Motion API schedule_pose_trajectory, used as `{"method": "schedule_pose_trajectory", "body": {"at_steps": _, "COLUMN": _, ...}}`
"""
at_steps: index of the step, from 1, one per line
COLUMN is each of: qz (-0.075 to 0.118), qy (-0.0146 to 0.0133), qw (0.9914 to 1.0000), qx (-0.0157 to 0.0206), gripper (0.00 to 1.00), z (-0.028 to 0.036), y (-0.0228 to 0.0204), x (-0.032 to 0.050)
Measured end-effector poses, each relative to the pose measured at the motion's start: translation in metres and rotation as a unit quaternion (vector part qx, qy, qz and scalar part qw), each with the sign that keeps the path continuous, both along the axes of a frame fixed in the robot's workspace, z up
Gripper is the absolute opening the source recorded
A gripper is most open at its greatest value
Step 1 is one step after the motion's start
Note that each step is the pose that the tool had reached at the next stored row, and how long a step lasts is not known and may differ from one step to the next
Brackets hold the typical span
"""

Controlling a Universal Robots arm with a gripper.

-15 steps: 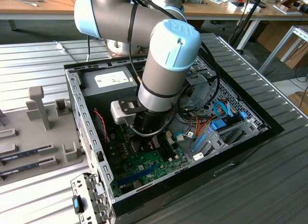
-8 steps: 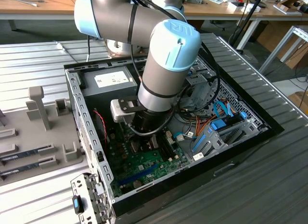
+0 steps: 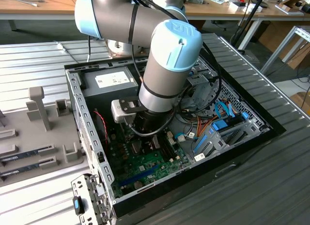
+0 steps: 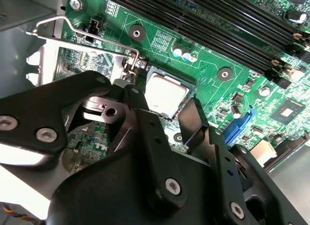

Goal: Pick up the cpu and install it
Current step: 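Close the cpu cover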

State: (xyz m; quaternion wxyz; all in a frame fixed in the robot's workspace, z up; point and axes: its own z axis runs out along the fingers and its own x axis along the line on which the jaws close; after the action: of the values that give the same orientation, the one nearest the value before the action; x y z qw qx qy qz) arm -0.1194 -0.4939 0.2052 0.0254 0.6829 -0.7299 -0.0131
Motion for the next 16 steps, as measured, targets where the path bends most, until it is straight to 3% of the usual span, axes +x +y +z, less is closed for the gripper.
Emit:
{"method": "schedule_pose_trajectory", "body": {"at_steps": 5, "qz": 0.001, "qy": 0.0000, "qw": 1.00000, "qx": 0.0000, "gripper": 0.54, "z": -0.0005, "y": 0.0001, "x": -0.0028}}
{"method": "schedule_pose_trajectory", "body": {"at_steps": 9, "qz": 0.023, "qy": 0.0001, "qw": 0.99973, "qx": -0.0012, "gripper": 0.54, "z": -0.0007, "y": 0.0000, "x": -0.0028}}
{"method": "schedule_pose_trajectory", "body": {"at_steps": 16, "qz": 0.023, "qy": 0.0001, "qw": 0.99972, "qx": -0.0022, "gripper": 0.54, "z": -0.0033, "y": 0.0000, "x": -0.0027}}
